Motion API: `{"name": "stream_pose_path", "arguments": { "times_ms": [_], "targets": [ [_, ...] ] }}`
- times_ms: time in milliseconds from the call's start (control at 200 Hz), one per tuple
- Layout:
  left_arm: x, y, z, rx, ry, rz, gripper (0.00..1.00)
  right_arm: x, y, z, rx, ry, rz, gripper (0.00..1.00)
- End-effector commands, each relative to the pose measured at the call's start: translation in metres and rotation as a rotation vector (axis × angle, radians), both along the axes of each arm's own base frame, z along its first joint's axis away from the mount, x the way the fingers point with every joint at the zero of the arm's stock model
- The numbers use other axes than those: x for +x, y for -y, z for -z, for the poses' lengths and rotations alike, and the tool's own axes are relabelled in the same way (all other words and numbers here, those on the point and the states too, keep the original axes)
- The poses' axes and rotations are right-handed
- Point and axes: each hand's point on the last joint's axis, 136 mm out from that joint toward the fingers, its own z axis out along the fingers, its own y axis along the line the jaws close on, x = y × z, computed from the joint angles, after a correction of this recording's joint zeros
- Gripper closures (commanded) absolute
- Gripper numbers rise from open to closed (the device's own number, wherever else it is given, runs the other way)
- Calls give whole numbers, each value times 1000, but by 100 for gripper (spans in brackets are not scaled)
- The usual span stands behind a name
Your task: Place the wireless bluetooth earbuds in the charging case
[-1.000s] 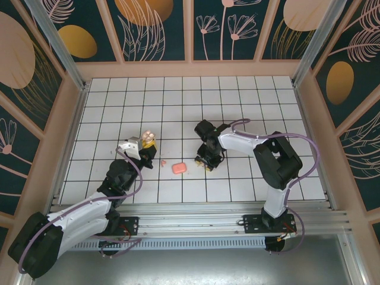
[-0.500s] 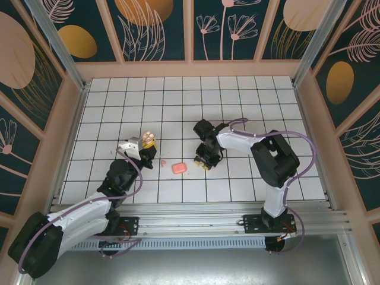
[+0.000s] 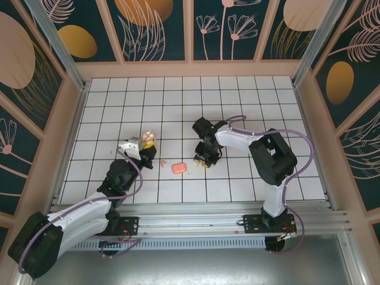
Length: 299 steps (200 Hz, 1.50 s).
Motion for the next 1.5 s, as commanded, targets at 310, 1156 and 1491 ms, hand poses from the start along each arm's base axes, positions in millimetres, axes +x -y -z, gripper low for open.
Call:
{"name": "stream_pose_path", "arguments": {
  "times_ms": [310, 1156, 1491],
  "targets": [
    [2, -2, -8, 1, 27, -11, 87, 1, 6, 4, -52, -7, -47, 75],
    [-11, 73, 27, 9, -121, 391, 87, 21, 5, -58, 65, 422, -215, 76],
    [-21, 110, 30, 69, -39, 627, 88, 35, -5, -103, 137, 663, -359, 76]
  ]
}}
